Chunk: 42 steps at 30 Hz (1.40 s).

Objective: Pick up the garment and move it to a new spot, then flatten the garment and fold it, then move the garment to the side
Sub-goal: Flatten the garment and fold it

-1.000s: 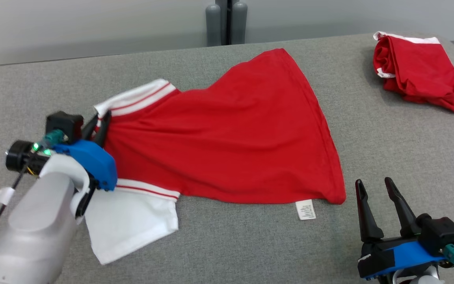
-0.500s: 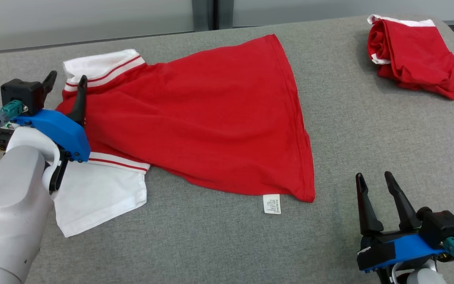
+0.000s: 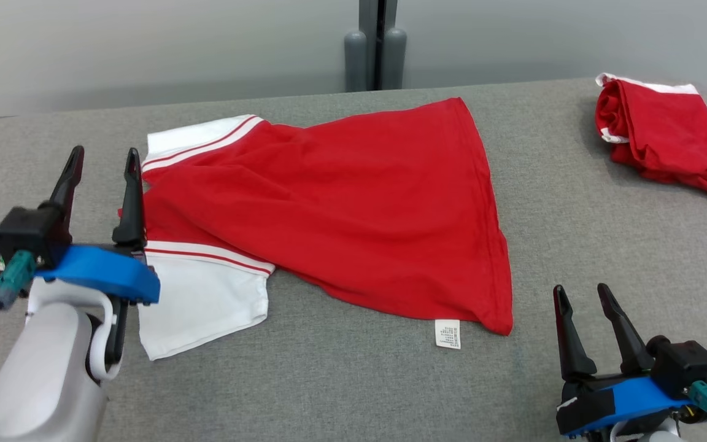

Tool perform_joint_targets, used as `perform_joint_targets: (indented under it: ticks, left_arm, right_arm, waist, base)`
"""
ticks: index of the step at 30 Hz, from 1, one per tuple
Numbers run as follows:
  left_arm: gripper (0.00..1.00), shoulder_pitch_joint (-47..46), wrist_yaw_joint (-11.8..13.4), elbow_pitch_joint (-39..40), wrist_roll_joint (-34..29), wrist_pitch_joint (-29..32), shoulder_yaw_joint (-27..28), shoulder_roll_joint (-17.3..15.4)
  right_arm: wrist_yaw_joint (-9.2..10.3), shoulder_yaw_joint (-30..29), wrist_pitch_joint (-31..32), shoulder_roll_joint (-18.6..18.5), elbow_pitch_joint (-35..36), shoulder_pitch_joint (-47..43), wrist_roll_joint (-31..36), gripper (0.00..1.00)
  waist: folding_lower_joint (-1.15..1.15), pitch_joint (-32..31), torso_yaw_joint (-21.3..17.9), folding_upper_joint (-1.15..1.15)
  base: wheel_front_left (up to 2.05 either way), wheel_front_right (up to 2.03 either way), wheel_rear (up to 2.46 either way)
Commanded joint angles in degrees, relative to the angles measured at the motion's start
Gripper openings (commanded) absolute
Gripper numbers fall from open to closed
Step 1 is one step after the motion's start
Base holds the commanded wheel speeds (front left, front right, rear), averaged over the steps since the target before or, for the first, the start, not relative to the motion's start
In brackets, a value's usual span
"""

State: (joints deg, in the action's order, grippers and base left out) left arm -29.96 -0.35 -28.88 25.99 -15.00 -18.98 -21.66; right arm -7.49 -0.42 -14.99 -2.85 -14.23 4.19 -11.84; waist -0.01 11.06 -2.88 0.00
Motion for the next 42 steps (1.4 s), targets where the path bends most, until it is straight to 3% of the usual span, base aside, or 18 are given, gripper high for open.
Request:
perform_joint_targets:
  ticks: [1, 8, 18, 28, 42]
  left_arm:
    - [1.0, 2.18, 0.61, 2.13, -1.03, -0.21, 1.57, 0.61]
    - [1.0, 15.16, 0.31, 14.51, -8.27, -0.18, 10.74, 5.99]
    - [1.0, 26.99, -0.68, 23.95, -16.72, -0.18, 19.18, 12.52]
    - [1.0, 31.82, -3.52, 22.77, -20.49, -0.19, 21.57, 15.82]
    - [1.0, 30.99, -5.15, 21.74, -22.53, -0.19, 22.23, 17.49]
  right_arm:
    - [-0.01, -0.02, -0.23, -0.09, -0.13, -0.66, -0.33, 1.0]
    - [-0.01, 0.0, -0.21, -0.09, -1.51, -2.26, -0.09, 1.0]
    - [-0.01, -0.9, -0.22, -0.1, -4.1, -3.74, 0.03, 1.0]
    - [-0.02, -0.99, 0.12, -0.1, -8.11, -3.04, 0.25, 1.0]
    - [-0.02, 0.46, 1.76, -0.1, -13.89, 1.75, 0.8, 1.0]
  waist:
    - [0.01, -0.37, 0.34, 0.0]
    - [0.01, -2.83, 3.03, 0.0]
    - [0.01, -4.74, 4.9, 0.0]
    - [0.01, -5.93, 5.71, 0.0]
    - [0.01, -5.73, 6.54, 0.0]
  base:
    - [0.0, 0.0, 0.0]
    - [0.0, 0.0, 0.0]
    - [0.0, 0.0, 0.0]
    - [0.0, 0.0, 0.0]
    - [0.0, 0.0, 0.0]
